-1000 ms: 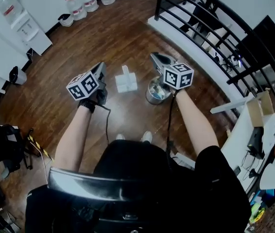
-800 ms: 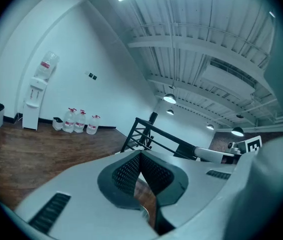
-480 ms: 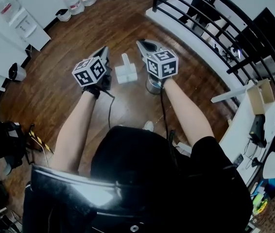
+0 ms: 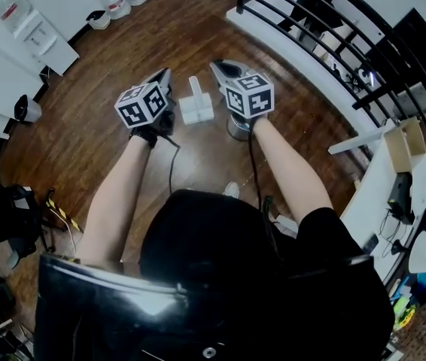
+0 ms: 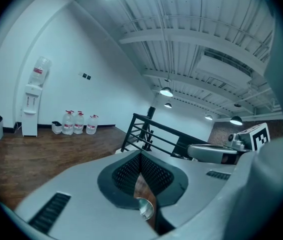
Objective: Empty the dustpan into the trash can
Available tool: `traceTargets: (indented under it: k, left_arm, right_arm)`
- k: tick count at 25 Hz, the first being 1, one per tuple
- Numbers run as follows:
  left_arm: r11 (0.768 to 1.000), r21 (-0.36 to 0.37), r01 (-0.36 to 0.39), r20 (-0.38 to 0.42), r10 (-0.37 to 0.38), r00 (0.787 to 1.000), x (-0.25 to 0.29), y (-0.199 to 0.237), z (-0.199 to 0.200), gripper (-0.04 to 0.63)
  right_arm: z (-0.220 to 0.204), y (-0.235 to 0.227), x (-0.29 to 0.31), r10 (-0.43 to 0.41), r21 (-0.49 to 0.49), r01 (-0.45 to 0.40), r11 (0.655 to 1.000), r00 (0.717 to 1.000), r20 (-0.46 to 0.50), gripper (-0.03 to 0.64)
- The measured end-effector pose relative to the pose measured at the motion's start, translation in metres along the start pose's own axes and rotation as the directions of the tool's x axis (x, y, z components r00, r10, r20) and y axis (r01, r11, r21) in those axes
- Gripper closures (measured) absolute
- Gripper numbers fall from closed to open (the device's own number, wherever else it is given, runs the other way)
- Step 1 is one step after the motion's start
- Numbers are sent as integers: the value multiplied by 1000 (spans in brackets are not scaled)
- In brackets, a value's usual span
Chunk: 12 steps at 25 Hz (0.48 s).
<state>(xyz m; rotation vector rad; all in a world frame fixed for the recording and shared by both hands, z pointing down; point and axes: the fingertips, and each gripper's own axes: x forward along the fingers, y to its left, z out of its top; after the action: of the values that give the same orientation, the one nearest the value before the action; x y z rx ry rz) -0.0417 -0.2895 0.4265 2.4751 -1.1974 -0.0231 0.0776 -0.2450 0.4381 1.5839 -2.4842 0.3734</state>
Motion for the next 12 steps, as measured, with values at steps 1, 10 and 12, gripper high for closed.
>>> traceTargets:
  k: [1, 10, 12]
  left_arm:
    - [1000, 2, 3, -7, -3, 1000, 0, -1, -1, 594]
    - [1000, 7, -30, 4, 30, 1000, -2, 9, 3, 594]
    - [999, 6, -32, -2, 33, 999, -1, 11, -1, 594]
  right_arm:
    - [-2, 1, 0, 0, 2, 0, 1000, 1000, -7, 611]
    - [-11, -11, 4, -25, 59, 27, 998, 999, -36, 611]
    - [-13, -16, 3, -34, 74, 37, 997, 999, -38, 611]
